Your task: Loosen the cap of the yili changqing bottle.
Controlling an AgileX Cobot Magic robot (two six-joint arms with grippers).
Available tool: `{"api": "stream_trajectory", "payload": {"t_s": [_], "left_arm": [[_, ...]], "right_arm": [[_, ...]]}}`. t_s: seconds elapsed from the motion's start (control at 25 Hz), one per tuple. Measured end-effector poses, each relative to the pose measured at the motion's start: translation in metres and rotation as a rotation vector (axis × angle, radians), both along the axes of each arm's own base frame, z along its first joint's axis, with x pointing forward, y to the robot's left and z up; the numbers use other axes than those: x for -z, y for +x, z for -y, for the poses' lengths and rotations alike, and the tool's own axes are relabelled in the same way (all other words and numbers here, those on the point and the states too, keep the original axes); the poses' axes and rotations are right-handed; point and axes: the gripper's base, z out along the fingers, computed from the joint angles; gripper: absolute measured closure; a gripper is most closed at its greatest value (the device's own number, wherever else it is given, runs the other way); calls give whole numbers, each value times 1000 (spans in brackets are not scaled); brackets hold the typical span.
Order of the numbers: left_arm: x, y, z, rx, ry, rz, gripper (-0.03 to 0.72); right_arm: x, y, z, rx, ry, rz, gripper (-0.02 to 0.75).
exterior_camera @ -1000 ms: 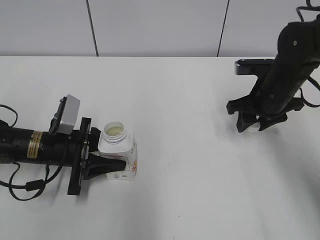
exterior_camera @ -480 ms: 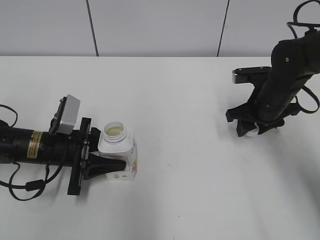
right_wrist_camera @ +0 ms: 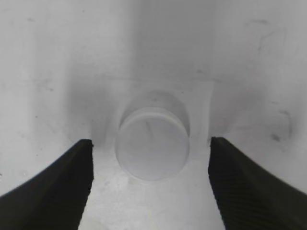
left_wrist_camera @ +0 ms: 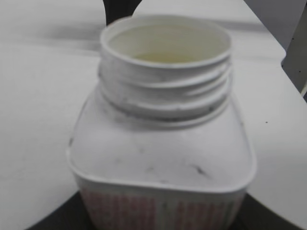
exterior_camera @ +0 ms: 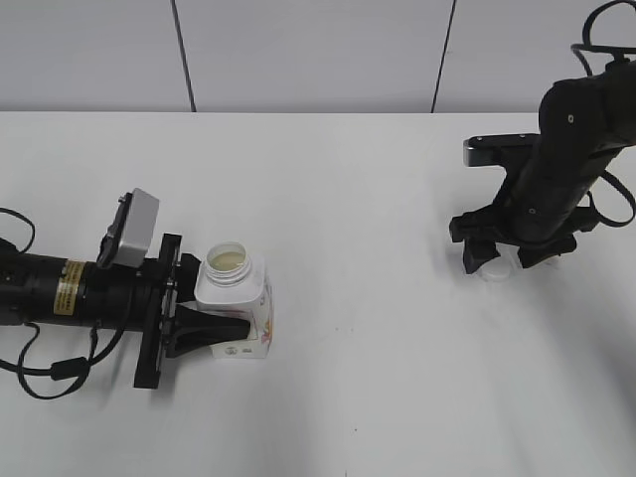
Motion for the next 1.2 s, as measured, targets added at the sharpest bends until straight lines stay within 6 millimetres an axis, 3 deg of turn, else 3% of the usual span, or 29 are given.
{"api": "stream_trajectory", "payload": {"t_s": [0.16, 0.36, 0.44, 0.68, 1.2], "left_arm": [[0, 0, 0, 5, 0, 0, 349], [2, -1, 0, -1, 15, -31, 147], [3, -1, -1, -7, 28, -36, 106], [0, 2, -8, -20, 58, -28, 99], [-33, 8, -54, -110, 264, -59, 99]], "right_arm": [[0, 0, 0, 0, 0, -1, 160], [0, 0, 0, 0, 0, 0, 161], [-3, 0, 0, 0, 1, 6, 161], [-12, 0, 0, -2, 5, 27, 161], [-11, -1, 0, 2, 8, 23, 162]]}}
